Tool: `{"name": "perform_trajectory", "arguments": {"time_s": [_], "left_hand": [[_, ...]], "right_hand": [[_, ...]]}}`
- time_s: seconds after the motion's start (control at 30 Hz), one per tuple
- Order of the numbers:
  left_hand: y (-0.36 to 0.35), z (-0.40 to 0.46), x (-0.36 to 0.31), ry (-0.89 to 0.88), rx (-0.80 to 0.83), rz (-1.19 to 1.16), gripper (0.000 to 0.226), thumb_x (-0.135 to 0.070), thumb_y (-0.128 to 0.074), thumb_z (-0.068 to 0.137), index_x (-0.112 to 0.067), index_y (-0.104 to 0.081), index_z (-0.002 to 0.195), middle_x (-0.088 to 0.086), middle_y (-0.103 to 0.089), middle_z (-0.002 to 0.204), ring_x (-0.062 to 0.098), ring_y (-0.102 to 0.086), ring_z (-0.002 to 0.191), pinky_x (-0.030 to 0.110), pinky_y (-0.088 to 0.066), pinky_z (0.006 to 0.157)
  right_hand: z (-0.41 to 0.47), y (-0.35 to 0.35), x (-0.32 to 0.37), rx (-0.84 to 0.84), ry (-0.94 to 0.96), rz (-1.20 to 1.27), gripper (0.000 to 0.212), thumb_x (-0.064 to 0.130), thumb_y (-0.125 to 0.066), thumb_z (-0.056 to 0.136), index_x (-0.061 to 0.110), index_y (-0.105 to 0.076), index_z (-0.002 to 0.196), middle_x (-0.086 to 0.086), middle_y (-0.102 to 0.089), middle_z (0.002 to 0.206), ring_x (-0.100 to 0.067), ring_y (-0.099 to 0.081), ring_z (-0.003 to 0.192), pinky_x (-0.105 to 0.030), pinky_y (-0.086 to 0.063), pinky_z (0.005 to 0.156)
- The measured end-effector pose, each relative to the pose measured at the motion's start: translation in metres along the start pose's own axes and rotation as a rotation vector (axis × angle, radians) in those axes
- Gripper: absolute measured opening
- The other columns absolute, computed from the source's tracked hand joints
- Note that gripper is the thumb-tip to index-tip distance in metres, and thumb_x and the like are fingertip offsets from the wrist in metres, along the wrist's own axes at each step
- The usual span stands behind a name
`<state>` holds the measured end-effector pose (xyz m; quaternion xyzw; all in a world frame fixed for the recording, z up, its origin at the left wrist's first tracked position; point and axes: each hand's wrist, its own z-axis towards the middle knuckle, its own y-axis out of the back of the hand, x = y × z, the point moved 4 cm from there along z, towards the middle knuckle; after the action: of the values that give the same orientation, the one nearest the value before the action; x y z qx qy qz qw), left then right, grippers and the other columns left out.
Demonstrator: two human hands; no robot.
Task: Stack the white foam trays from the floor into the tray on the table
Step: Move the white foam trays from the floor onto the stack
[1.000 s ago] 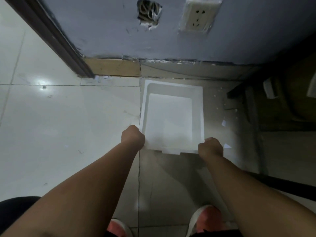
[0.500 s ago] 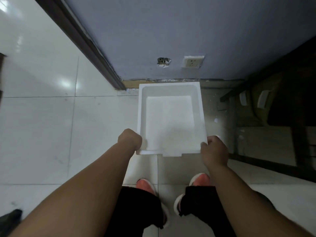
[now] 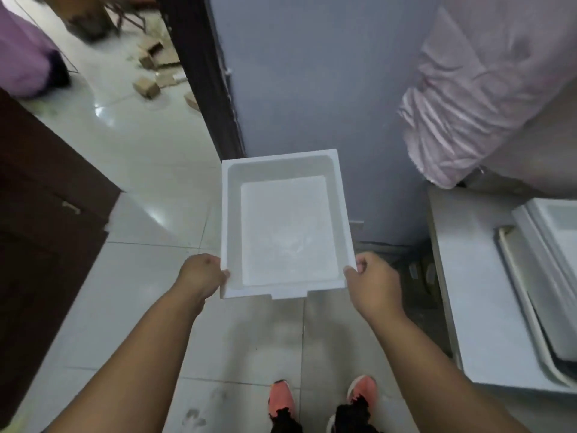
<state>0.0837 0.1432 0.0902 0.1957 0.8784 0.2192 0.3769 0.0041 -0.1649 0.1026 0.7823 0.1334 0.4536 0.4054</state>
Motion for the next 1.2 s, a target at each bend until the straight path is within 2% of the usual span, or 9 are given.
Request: {"name": "perform_trajectory", "arguments": {"time_s": [0.13, 0.27, 0.4, 0.47, 0.57, 0.73, 0.87, 1.03, 1.2], "left_hand": [[0.074, -0.048, -0.043, -0.147, -0.078, -0.117, 0.006, 0.002, -0.065, 0.087, -0.003, -0.068, 0.085, 0.008, -0.068, 0.081, 0.024, -0.058, 0.072, 0.03, -0.045, 0.066], [0.114, -0.111, -0.104, -0.428, -0.108, -0.135, 0.006, 0.001, -0.066, 0.089, -0.006, -0.066, 0.088, 0.004, -0.055, 0.071, 0.013, -0.043, 0.053, 0.023, -0.033, 0.049], [0.112, -0.17, -0.163, -0.628, -0.076, -0.165, 0.009, -0.002, -0.067, 0.09, -0.011, -0.068, 0.093, 0.005, -0.062, 0.08, 0.018, -0.056, 0.068, 0.026, -0.041, 0.058], [0.1, -0.2, -0.189, -0.71, -0.047, -0.171, 0.011, -0.004, -0.068, 0.091, -0.014, -0.067, 0.096, 0.005, -0.064, 0.086, 0.019, -0.059, 0.075, 0.027, -0.043, 0.06], [0.063, -0.246, -0.222, -0.825, 0.043, -0.166, 0.011, -0.004, -0.069, 0.091, -0.014, -0.068, 0.096, 0.005, -0.064, 0.085, 0.018, -0.059, 0.073, 0.025, -0.043, 0.06], [-0.029, -0.308, -0.256, -0.935, 0.254, -0.091, 0.009, -0.002, -0.069, 0.09, -0.008, -0.066, 0.095, 0.007, -0.062, 0.082, 0.019, -0.057, 0.074, 0.028, -0.045, 0.067], [-0.123, -0.344, -0.267, -0.986, 0.35, -0.011, 0.011, 0.002, -0.07, 0.087, -0.007, -0.064, 0.087, 0.001, -0.055, 0.072, 0.015, -0.051, 0.065, 0.026, -0.042, 0.061], [-0.248, -0.361, -0.26, -0.86, 0.416, 0.102, 0.014, -0.01, -0.074, 0.084, -0.001, -0.064, 0.081, 0.003, -0.057, 0.065, 0.018, -0.048, 0.059, 0.03, -0.04, 0.059], [-0.355, -0.369, -0.242, -0.655, 0.387, 0.16, 0.015, -0.008, -0.072, 0.086, -0.002, -0.063, 0.076, 0.005, -0.057, 0.066, 0.018, -0.05, 0.057, 0.028, -0.041, 0.062]], "right_hand": [[-0.028, 0.047, 0.062, -0.076, 0.113, 0.104, 0.012, 0.024, -0.065, 0.09, 0.017, -0.062, 0.08, 0.001, -0.063, 0.078, -0.019, -0.06, 0.074, -0.031, -0.049, 0.064], [-0.051, 0.114, 0.103, -0.26, 0.212, 0.214, 0.008, 0.022, -0.065, 0.089, 0.018, -0.062, 0.083, 0.003, -0.061, 0.081, -0.014, -0.054, 0.073, -0.023, -0.039, 0.058], [-0.071, 0.189, 0.102, -0.452, 0.241, 0.28, 0.006, 0.025, -0.064, 0.09, 0.023, -0.065, 0.095, 0.005, -0.064, 0.089, -0.014, -0.057, 0.078, -0.016, -0.037, 0.059], [-0.081, 0.224, 0.092, -0.548, 0.234, 0.284, 0.004, 0.027, -0.064, 0.09, 0.025, -0.065, 0.094, 0.004, -0.065, 0.09, -0.017, -0.058, 0.08, -0.023, -0.039, 0.059], [-0.102, 0.28, 0.055, -0.681, 0.218, 0.286, 0.003, 0.026, -0.064, 0.09, 0.028, -0.062, 0.09, 0.003, -0.066, 0.087, -0.019, -0.059, 0.079, -0.029, -0.042, 0.066], [-0.128, 0.362, -0.029, -0.885, 0.128, 0.242, 0.004, 0.022, -0.064, 0.087, 0.026, -0.063, 0.088, 0.002, -0.064, 0.081, -0.021, -0.056, 0.074, -0.028, -0.037, 0.059], [-0.13, 0.409, -0.109, -0.969, 0.025, 0.173, 0.004, 0.027, -0.061, 0.091, 0.024, -0.062, 0.089, 0.003, -0.062, 0.085, -0.02, -0.057, 0.077, -0.031, -0.046, 0.063], [-0.095, 0.452, -0.224, -0.906, -0.035, 0.079, 0.022, 0.039, -0.062, 0.093, 0.019, -0.061, 0.084, 0.002, -0.062, 0.081, -0.019, -0.059, 0.073, -0.038, -0.055, 0.063], [-0.035, 0.476, -0.324, -0.694, -0.071, 0.016, 0.024, 0.037, -0.063, 0.093, 0.016, -0.06, 0.081, 0.001, -0.061, 0.077, -0.019, -0.056, 0.068, -0.031, -0.048, 0.057]]}}
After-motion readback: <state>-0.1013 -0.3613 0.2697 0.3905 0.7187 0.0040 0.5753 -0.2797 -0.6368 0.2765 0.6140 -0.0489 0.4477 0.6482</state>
